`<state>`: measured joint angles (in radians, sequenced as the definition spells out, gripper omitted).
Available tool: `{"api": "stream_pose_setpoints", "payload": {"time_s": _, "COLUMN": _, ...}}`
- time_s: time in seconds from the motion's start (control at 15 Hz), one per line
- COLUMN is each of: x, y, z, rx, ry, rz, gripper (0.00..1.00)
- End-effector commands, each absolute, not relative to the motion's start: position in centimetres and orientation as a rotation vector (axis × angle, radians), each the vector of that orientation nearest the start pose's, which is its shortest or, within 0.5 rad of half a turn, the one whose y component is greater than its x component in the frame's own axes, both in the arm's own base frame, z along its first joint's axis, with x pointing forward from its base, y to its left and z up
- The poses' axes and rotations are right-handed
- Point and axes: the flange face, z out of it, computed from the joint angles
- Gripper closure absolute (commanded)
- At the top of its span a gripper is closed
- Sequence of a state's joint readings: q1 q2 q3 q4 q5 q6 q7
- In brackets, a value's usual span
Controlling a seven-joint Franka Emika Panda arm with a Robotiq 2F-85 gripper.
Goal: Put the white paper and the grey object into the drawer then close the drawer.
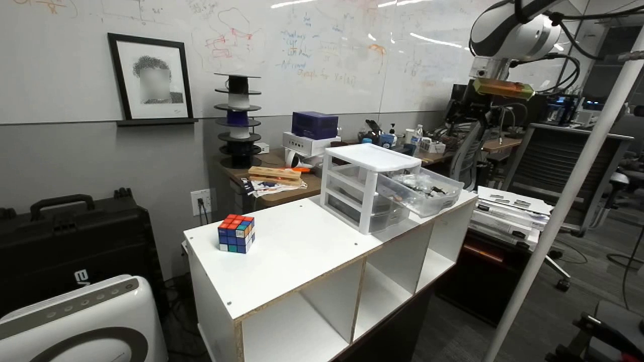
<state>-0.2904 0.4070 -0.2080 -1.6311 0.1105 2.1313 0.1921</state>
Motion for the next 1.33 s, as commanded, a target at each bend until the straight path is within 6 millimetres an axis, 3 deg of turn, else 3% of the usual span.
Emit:
{"api": "stream_pose_setpoints", "payload": {"time_s": 0.0, "x": 61.2, "y": -33.7, "z": 36.7, "rx": -2.757, "ry": 1.345, "rz": -0.238, "gripper": 0.00}}
{"api": "stream_pose_setpoints", "payload": {"time_s": 0.2, "x": 61.8, "y": -34.9, "z": 32.9, "rx": -2.603, "ry": 1.506, "rz": -0.262, "gripper": 0.00}}
{"api": "stream_pose_setpoints", "payload": {"time_s": 0.47, "x": 64.0, "y": -34.2, "z": 29.2, "rx": -2.506, "ry": 1.610, "rz": -0.327, "gripper": 0.00}}
{"api": "stream_pose_setpoints", "payload": {"time_s": 0.87, "x": 68.4, "y": -31.7, "z": 27.3, "rx": -2.418, "ry": 1.694, "rz": -0.401, "gripper": 0.00}}
{"api": "stream_pose_setpoints", "payload": {"time_s": 1.27, "x": 69.5, "y": -30.3, "z": 24.6, "rx": -2.315, "ry": 1.810, "rz": -0.355, "gripper": 0.00}}
